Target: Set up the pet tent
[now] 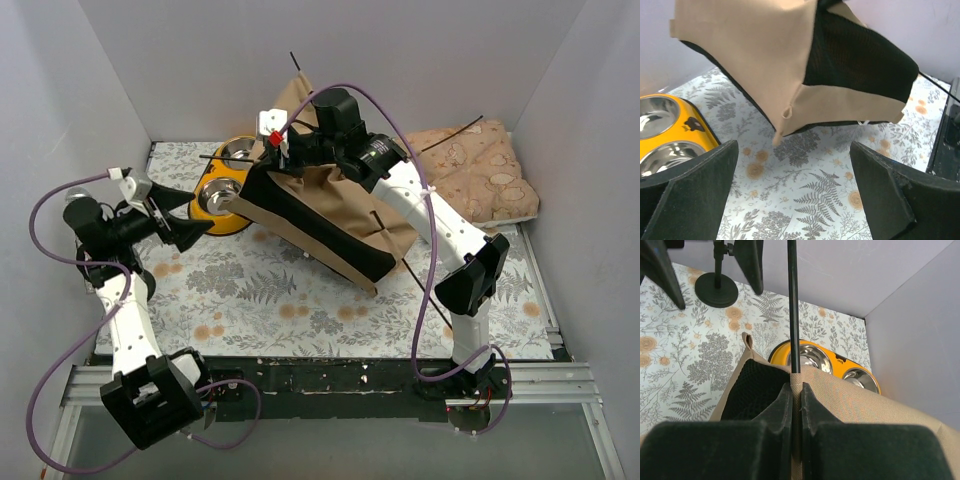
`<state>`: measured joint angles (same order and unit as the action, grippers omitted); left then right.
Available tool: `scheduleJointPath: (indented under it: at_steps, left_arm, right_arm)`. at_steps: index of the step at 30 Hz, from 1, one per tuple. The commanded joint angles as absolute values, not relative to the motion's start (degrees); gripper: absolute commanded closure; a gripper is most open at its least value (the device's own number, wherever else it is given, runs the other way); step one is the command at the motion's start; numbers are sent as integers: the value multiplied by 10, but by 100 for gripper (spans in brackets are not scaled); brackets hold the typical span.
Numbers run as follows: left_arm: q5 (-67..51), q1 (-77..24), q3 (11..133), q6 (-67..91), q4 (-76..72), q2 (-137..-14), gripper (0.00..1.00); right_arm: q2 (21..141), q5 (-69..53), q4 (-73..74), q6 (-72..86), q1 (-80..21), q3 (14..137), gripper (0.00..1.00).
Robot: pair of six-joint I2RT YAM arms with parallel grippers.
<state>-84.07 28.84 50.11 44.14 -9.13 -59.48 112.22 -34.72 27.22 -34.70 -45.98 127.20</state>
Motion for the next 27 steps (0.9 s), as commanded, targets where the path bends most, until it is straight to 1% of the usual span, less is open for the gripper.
scheduleJointPath:
  at_steps: [1,4,7,8,12,17,20,24,27]
  left_arm:
    - [-812,251,455,324,-32,-563,7]
    - [-809,226,443,296,-28,-562,10]
    - [-799,196,422,286,-52,-556,15]
    - [-789,186,411,297,-70,-553,17]
    - [-750,164,361,408,-224,-544,23]
    - [-723,162,354,507,-353,-565,30]
    - [-711,159,355,547,-397,-570,32]
    - [-707,143,347,594,-443,-584,31]
    - [-692,126,334,613,-470,-591,34]
  right_arm:
    - [1069,-361,230,-323,-459,1269,99]
    - [1039,-371,199,-321,-456,1223,99]
    - [1028,-384,198,-312,-454,1224,99]
    - [1027,-386,199,-308,-453,1226,99]
    - [1025,-393,197,-296,-452,1230,99]
    - [1028,-395,207,-291,-453,1244,99]
    - [1030,-398,207,-287,-452,1247,99]
    - [1032,-397,207,-280,-452,1252,99]
    - [1030,-399,207,-277,-452,1251,99]
